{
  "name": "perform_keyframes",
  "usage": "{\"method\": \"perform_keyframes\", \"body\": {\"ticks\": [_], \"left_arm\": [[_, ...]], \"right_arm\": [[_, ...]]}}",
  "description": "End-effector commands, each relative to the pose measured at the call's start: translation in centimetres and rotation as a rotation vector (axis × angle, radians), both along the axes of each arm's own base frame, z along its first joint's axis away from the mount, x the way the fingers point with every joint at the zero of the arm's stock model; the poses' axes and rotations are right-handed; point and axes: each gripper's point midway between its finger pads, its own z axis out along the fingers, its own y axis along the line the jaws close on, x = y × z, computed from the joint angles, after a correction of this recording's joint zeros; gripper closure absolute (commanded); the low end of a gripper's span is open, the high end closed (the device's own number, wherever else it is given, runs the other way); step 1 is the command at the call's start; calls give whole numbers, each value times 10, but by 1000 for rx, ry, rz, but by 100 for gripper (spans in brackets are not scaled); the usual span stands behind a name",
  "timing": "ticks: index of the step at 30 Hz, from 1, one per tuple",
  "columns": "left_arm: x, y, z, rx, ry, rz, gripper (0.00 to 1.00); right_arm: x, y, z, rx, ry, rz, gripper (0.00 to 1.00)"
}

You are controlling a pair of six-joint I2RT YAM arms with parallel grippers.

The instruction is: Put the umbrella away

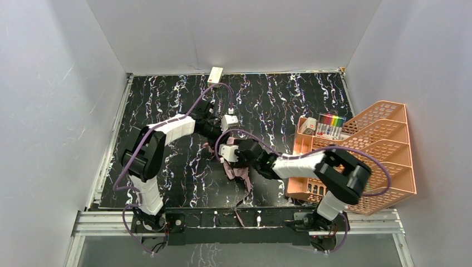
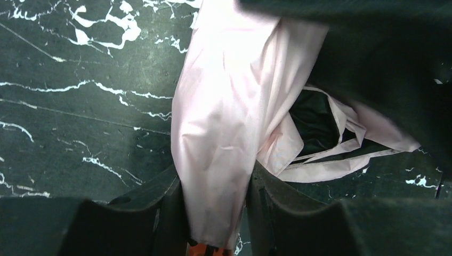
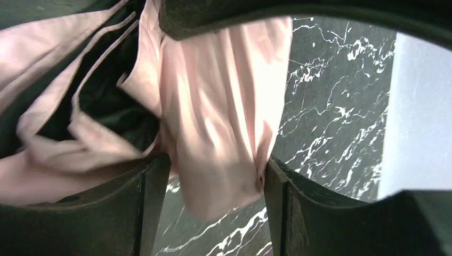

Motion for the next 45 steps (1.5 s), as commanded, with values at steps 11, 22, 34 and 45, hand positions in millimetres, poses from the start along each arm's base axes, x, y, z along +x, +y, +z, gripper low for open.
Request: {"method": "perform_keyframes", "body": {"ticks": [11, 22, 34, 45], "left_arm": [[5, 42, -24, 207, -41, 231, 100], [-1, 49, -26, 223, -21, 309, 100], [8, 61, -32, 287, -53, 365, 100], [22, 69, -33, 318, -48, 442, 100]], "right_arm": [[-119, -24, 30, 499, 756, -485, 29], [-117, -49, 7, 629, 789, -841, 28], [-130, -63, -28, 464, 812, -925, 80], [-180, -71, -20, 182, 835, -753, 100]]}}
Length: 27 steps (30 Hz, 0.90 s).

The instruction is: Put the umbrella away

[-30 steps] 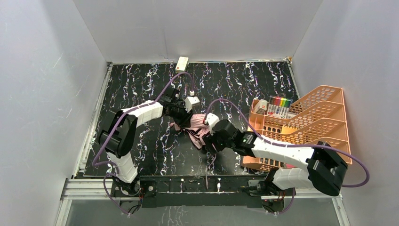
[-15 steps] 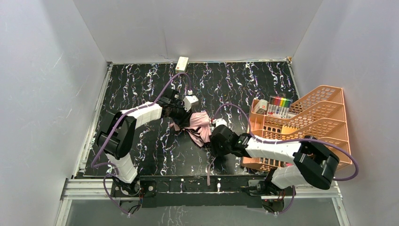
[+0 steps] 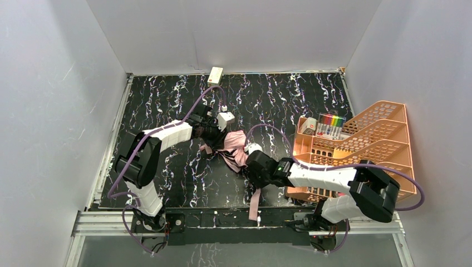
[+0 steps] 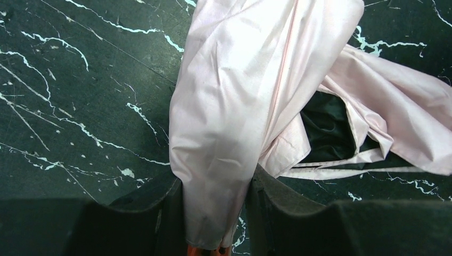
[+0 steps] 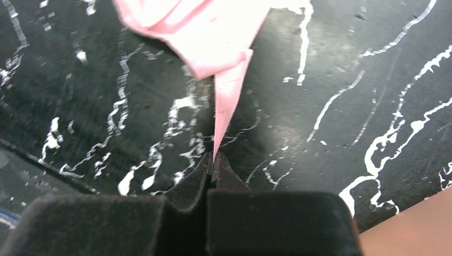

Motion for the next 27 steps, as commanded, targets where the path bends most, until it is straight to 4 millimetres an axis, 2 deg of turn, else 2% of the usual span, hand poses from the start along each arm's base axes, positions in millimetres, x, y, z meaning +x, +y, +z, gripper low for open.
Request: {"method": "perform_keyframes", "body": {"ticks": [1, 7, 10, 13, 18, 21, 24, 27], "left_arm": [[7, 47, -28, 201, 36, 142, 100], [12, 55, -30, 228, 45, 184, 100], [14, 57, -31, 239, 46, 194, 100], [15, 59, -33, 250, 47, 204, 100], [17, 62, -36, 266, 49, 215, 100], [18, 62, -37, 271, 49, 219, 100], [19, 63, -37, 274, 43, 219, 100], [18, 63, -37, 275, 43, 219, 100]], "right_arm": [[-49, -14, -1, -163, 86, 180, 100], [-81, -16, 7, -331, 26, 322, 100], [-83, -22, 17, -433, -30, 360, 100], [-92, -11, 21, -451, -40, 411, 100], [-92, -14, 30, -692, -114, 478, 100], [-94, -16, 27, -803, -114, 549, 100], [-101, -4, 22, -832, -118, 638, 100], [-103, 5, 25, -884, -140, 695, 100]]}}
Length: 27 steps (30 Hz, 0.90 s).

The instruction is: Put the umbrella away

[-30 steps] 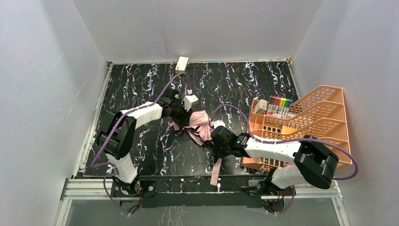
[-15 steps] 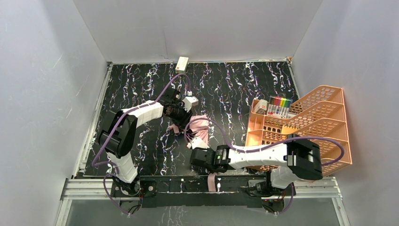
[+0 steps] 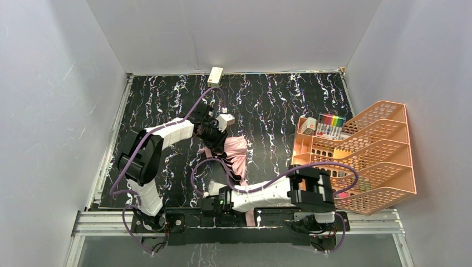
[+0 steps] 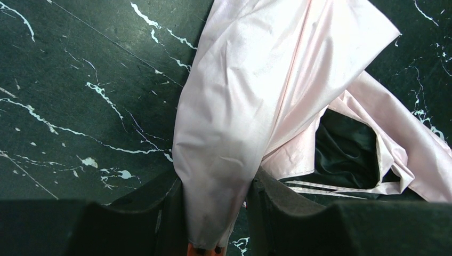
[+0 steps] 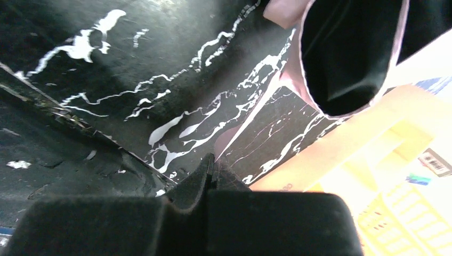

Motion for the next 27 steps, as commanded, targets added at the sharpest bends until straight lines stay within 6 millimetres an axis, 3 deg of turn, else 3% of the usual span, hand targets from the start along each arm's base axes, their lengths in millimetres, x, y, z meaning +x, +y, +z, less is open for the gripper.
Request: {"method": "perform_keyframes", "body": {"ticks": [1, 6, 10, 13, 16, 22, 27], "left_arm": [[36, 63, -32, 279, -99, 169, 100], [43, 65, -30, 292, -130, 177, 100], [56, 66, -28, 308, -174, 188, 100], [70, 66, -27, 320, -216, 192, 100], [83, 67, -27, 334, -245, 186, 100], [89, 66, -34, 341, -247, 177, 100], [88, 65, -35, 319, -275, 165, 100]], "right_arm": [[-37, -12, 14, -180, 119, 116, 100], [-29, 1, 30, -199, 68, 148, 100], [-9, 15, 53, -171, 2, 159, 100], [7, 16, 59, -160, -12, 155, 100], [16, 16, 59, -152, -1, 168, 100], [12, 22, 55, -189, 58, 250, 100], [-14, 16, 17, -180, 181, 255, 100]]}}
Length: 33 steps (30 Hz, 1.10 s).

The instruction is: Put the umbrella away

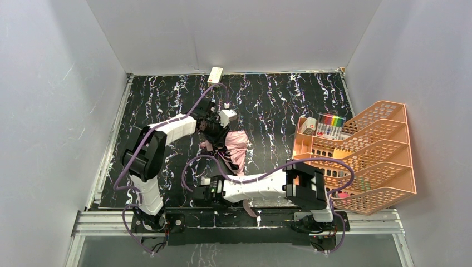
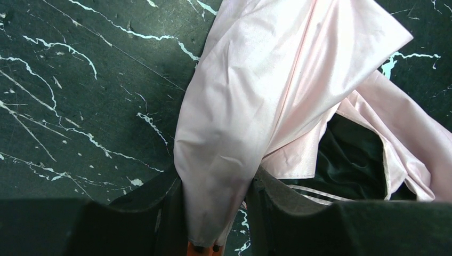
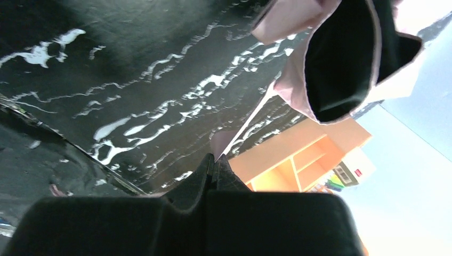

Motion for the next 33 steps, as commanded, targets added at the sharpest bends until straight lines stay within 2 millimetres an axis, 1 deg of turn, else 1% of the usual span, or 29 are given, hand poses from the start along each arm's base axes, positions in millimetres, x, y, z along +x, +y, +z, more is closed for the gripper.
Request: {"method": "perform_keyframes", "body": {"ticks": [1, 3, 4, 5, 6, 8, 10, 13, 15, 18, 21, 22, 23, 25, 27, 28, 30, 31, 33], "left_arm": [[56, 67, -32, 264, -216, 171, 100], [54, 63, -32, 241, -230, 157, 100], [53, 62, -31, 227, -240, 152, 100], [51, 61, -31, 218, -240, 145, 100], [50, 58, -29, 207, -253, 140, 100], [48, 57, -30, 202, -261, 130, 100], [46, 56, -31, 205, -260, 124, 100], [41, 56, -34, 209, -253, 109, 100], [43, 52, -33, 200, -277, 101, 100], [40, 50, -36, 207, -288, 76, 100], [36, 48, -38, 210, -299, 53, 100], [35, 47, -37, 207, -305, 49, 100], [33, 47, -38, 205, -306, 42, 100], [31, 46, -36, 198, -319, 33, 100], [30, 45, -36, 195, -331, 24, 100], [29, 45, -35, 196, -336, 20, 100], [27, 45, -36, 201, -342, 8, 100], [26, 44, -36, 203, -349, 2, 100], [23, 43, -37, 205, -359, -12, 100]], "right_arm": [[-52, -8, -31, 8, 219, 22, 100], [-60, -8, -47, 40, 253, -3, 99], [-63, -6, -54, 62, 262, -9, 99], [-64, -8, -60, 61, 269, -16, 97], [-66, -4, -66, 81, 273, -16, 96], [-68, -2, -74, 97, 282, -22, 94], [-70, 8, -77, 143, 296, -25, 90], [-75, 19, -70, 217, 314, -22, 83], [-76, 25, -59, 285, 317, -20, 75], [-75, 32, -39, 393, 319, -6, 63], [-73, 38, -12, 547, 356, -5, 59], [-70, 41, -1, 615, 366, -17, 59], [-65, 42, 8, 679, 373, -35, 58], [-44, 40, 34, 832, 363, -94, 56], [-16, 32, 58, 976, 324, -182, 55], [-1, 24, 67, 1032, 303, -240, 54], [31, 6, 80, 1127, 265, -354, 51], [45, -3, 83, 1159, 252, -396, 46], [69, -20, 86, 1200, 235, -468, 42]]}}
